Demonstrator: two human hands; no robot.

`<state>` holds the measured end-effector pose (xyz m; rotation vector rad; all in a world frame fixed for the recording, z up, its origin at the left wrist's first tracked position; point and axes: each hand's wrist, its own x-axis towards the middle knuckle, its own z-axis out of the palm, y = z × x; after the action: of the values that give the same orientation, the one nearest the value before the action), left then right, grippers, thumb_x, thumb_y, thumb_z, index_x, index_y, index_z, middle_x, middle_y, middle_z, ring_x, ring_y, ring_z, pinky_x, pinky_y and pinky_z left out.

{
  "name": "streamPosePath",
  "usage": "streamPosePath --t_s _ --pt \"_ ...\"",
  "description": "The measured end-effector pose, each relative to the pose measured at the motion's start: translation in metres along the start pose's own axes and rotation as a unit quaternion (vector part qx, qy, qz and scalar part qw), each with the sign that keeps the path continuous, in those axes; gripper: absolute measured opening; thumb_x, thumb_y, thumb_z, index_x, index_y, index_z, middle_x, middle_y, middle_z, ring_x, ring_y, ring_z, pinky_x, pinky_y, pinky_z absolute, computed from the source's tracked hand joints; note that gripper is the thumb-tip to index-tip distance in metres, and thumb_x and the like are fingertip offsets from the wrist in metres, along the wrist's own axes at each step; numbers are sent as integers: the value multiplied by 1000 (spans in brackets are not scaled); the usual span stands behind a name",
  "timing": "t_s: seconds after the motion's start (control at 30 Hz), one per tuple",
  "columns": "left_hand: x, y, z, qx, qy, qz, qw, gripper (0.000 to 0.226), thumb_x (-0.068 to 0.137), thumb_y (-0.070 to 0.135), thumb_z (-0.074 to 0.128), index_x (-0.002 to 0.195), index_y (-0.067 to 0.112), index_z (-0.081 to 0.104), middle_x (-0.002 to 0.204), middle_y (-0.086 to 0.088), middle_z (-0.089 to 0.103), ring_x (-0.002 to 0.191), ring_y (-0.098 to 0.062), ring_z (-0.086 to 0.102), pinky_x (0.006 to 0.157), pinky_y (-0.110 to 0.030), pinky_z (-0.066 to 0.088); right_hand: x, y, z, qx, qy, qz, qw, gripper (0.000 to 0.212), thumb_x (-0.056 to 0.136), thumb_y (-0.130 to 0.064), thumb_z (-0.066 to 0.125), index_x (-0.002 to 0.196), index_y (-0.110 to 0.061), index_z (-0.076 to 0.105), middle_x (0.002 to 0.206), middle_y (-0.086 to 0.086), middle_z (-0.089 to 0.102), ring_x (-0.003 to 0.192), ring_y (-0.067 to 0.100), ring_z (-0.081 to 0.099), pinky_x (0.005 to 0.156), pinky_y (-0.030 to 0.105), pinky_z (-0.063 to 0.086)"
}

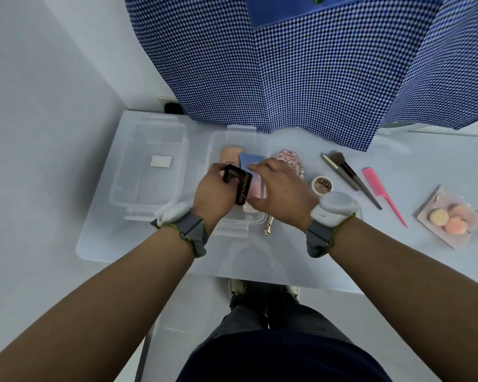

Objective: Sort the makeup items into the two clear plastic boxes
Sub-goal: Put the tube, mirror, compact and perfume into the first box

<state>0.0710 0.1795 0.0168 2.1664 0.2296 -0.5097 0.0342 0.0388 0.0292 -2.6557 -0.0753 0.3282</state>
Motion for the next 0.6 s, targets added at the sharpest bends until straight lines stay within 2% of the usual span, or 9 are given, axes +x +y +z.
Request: streamPosePath --t_s 0.1,0.2,0.33,0.47,0.6 --pt "5 -7 -3 185 17 24 982 53 97 16 44 149 16 32 126 -19 61 115 -36 59 98 -40 48 -1 8 0 -7 15 37 999 55 83 -22 63 136 -16 50 136 6 49 130 27 40 108 31 32" --pt "9 -12 5 264 15 27 964 50 96 15 46 144 12 37 128 -22 56 115 -38 58 96 -37 46 -2 17 -1 -10 20 65 998 49 83 -17 60 131 -17 55 135 5 50 130 26 41 108 32 37" --pt "12 -16 22 285 3 7 959 40 93 10 48 133 4 41 127 -21 55 117 -36 57 95 -36 45 -7 27 0 -26 13 78 997 45 86 -18 58 130 -17 56 136 6 50 130 27 41 106 33 39" --pt "18 -16 30 253 -11 -15 967 45 90 4 47 134 3 36 132 -23 49 118 -40 54 101 -42 43 -14 37 4 -34 2 99 994 45 84 -17 58 129 -18 56 137 5 49 130 25 41 103 38 42" --pt "23 -16 29 266 -22 -31 963 39 93 3 45 131 1 37 135 -25 45 122 -42 50 104 -44 40 -19 46 10 -44 -12 108 993 43 85 -18 56 128 -16 57 133 8 53 128 27 44 103 36 40"
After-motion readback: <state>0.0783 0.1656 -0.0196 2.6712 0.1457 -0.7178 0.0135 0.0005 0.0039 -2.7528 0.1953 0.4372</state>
